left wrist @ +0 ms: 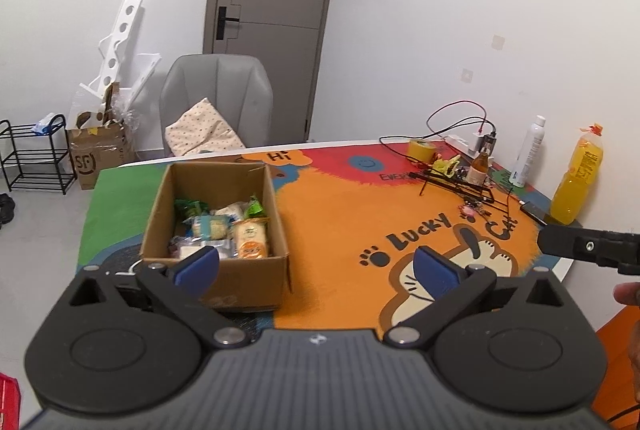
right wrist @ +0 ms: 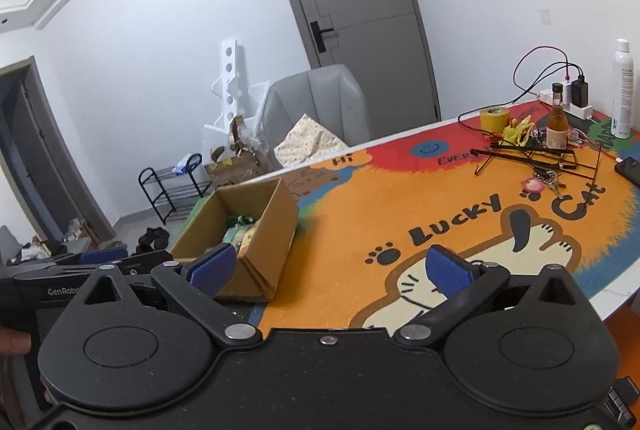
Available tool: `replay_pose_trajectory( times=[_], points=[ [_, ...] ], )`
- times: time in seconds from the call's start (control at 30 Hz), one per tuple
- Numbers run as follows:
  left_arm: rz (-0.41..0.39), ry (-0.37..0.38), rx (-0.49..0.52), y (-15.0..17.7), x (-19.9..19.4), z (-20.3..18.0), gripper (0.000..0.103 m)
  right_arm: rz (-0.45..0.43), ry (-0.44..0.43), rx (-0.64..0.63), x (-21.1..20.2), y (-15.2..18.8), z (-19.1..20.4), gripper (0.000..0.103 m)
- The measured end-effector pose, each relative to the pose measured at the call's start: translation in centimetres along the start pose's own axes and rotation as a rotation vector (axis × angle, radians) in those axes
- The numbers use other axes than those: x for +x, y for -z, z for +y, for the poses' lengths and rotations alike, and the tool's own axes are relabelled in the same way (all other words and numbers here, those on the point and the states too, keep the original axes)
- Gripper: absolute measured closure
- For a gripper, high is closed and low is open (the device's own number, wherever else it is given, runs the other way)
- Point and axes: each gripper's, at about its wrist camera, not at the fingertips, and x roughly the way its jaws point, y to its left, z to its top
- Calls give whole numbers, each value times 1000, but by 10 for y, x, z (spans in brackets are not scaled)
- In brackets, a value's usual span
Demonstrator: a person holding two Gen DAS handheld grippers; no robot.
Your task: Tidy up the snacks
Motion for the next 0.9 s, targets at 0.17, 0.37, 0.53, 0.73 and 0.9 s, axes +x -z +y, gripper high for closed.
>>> replay_pose_trajectory(
  times=[0.17,0.37,0.53,0.73,0.9],
  points=[
    [14,-17,-1,8,-6,10,0,21,-13,-40,-2,5,11,0],
    [15,-29,-4,13,-12,15,0,30,-18,-57,-6,7,16,0],
    [2,-40,-8,13,-18,19,0,25,-17,-65,-11,6,16,0],
    [-6,-48,-13,12,-22,23,0,28,-11,-53,-10,6,14,0],
    [-7,-51,-13,13,-24,25,0,39,-14,-52,-7,7,15,0]
  ],
)
